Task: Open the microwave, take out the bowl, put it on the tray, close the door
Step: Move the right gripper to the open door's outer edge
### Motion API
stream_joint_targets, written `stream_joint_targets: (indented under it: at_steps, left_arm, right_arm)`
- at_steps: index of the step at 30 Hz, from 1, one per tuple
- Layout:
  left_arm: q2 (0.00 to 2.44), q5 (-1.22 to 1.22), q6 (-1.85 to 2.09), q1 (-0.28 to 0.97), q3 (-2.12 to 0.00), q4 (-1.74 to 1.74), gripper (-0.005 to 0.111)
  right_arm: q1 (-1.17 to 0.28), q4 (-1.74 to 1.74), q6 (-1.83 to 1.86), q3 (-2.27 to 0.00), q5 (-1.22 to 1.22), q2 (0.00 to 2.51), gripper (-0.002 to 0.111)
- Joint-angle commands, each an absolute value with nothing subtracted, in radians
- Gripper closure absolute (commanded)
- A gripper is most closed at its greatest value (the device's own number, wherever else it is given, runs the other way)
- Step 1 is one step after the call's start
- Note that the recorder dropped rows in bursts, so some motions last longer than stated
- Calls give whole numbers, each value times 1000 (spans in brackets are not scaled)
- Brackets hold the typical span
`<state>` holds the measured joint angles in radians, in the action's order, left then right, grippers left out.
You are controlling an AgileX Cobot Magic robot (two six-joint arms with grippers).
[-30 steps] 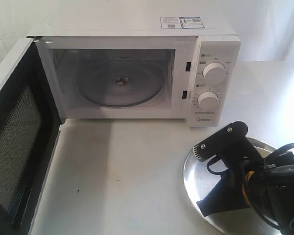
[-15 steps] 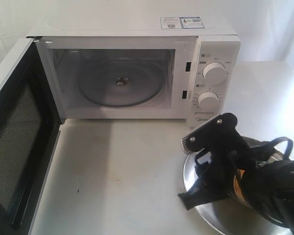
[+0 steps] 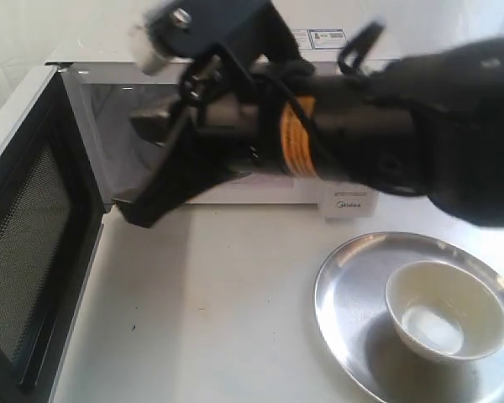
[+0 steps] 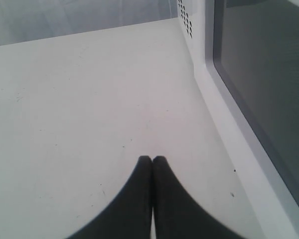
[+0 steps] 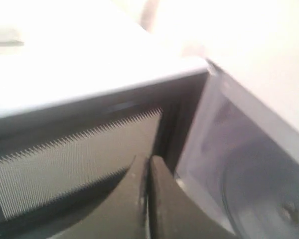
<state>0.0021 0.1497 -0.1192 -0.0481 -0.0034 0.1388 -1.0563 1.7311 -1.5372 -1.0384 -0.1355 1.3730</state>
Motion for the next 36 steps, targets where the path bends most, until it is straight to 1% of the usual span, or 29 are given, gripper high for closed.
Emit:
stream_joint_targets:
  at_steps: [1, 5, 8, 10, 12, 14, 17, 22, 27, 30, 31, 36]
  left_arm:
    - [0, 149, -125, -47, 0, 135, 107]
    - [0, 149, -125, -47, 0, 135, 107]
    - [0, 149, -125, -47, 0, 135, 107]
    - [0, 149, -125, -47, 0, 135, 107]
    - [0, 149, -125, -47, 0, 135, 107]
    - [0, 149, -125, -47, 0, 135, 107]
    - [0, 149, -125, -47, 0, 135, 107]
    - [0, 149, -125, -47, 0, 135, 107]
    - [0, 149, -125, -47, 0, 135, 107]
    - [0, 149, -125, -47, 0, 135, 107]
    - [0, 149, -125, -47, 0, 135, 107]
    - [0, 149, -125, -47, 0, 135, 107]
  right_arm:
    - [-1058, 1604, -1281, -1205, -346, 1484, 108]
    - [-1058, 1094, -826, -1281, -564, 1625, 108]
    - [-1058, 873, -721, -1309, -750, 1722, 108]
    - [-1058, 860, -752, -1332, -870, 1777, 108]
    - [-1058, 927, -838, -1366, -1044, 1838, 108]
    - [-1068, 997, -904, -1408, -1161, 1887, 108]
    - [-1087, 1030, -972, -1461, -1221, 1950, 108]
    - [-1096, 1114, -972, -1557, -1221, 2011, 108]
    - [-1096, 1154, -1055, -1634, -1221, 2017, 108]
    - [-1096, 1252, -1116, -1678, -1192, 2015, 108]
    - [-1098, 1285, -1130, -1687, -1126, 2015, 108]
    - [-1141, 1462, -1198, -1688, -590, 2017, 108]
